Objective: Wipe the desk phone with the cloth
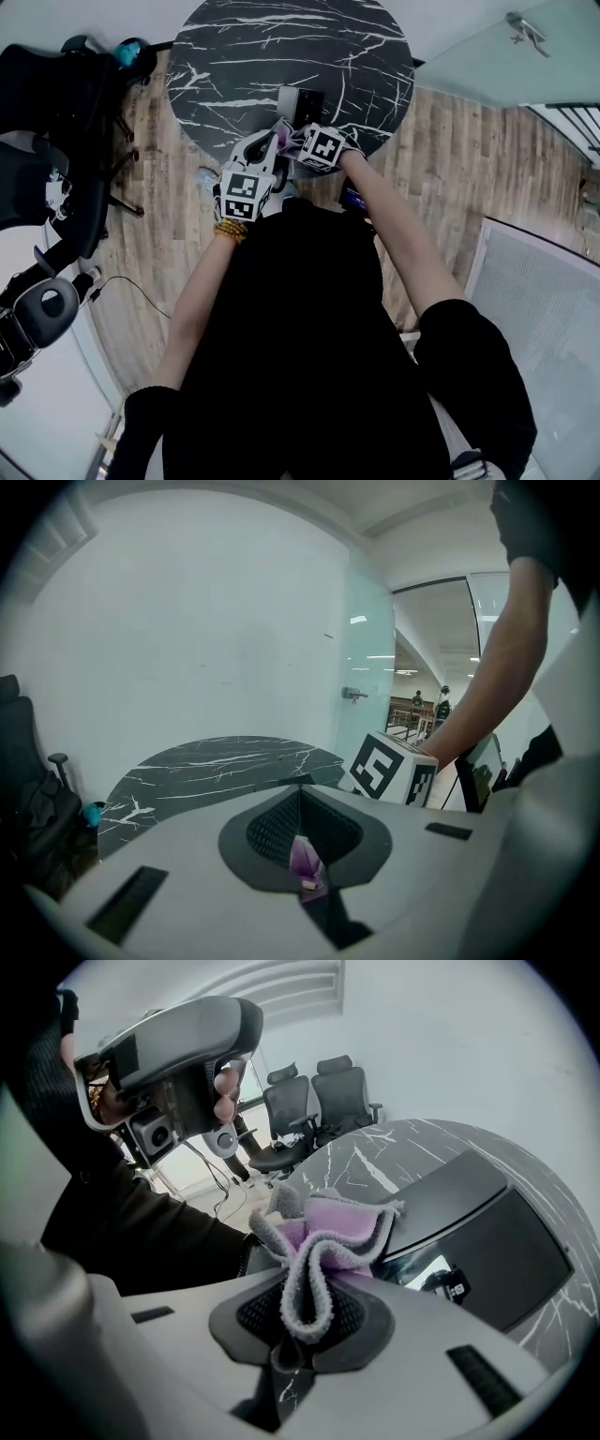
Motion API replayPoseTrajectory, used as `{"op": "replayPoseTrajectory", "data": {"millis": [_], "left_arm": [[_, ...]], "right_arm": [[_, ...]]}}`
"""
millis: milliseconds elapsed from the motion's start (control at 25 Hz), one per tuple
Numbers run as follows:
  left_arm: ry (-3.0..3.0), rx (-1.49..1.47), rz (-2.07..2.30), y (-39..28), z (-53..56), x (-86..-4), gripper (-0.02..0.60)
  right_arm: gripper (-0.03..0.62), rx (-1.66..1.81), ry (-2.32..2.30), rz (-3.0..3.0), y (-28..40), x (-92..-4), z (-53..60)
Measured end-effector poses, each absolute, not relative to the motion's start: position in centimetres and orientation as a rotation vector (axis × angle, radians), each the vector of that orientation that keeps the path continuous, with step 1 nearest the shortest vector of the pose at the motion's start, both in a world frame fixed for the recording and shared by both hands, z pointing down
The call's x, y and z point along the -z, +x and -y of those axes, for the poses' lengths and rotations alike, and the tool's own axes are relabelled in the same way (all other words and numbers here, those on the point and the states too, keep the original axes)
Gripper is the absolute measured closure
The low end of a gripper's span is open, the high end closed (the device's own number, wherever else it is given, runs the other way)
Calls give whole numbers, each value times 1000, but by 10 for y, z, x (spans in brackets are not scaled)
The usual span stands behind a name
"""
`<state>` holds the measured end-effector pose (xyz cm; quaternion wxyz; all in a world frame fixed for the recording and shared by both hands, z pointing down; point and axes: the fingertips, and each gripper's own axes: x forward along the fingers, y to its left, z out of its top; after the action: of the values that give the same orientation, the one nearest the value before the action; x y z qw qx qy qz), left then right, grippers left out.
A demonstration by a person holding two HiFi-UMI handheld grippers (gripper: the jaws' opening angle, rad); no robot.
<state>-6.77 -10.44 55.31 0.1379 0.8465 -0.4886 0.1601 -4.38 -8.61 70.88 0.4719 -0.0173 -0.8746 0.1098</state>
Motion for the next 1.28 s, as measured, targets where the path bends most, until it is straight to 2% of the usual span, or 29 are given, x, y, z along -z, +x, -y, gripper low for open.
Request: {"op": "replayPoseTrajectory", "data": {"millis": [320, 680, 1080, 1280], "left_arm": [[2448, -472, 1403, -69, 98, -555, 568], [2429, -451, 1409, -74, 96, -555, 568], [2422, -442, 1411, -78, 95, -557, 568], [2384, -447, 1420, -85, 96, -563, 568]], "right_arm": [[539, -314, -107, 2143, -41, -693, 90], [539, -125, 28, 2269, -59, -640, 137], [539, 41, 390, 2259, -25, -602, 233], [539, 127, 449, 2150, -6, -619, 240]]}}
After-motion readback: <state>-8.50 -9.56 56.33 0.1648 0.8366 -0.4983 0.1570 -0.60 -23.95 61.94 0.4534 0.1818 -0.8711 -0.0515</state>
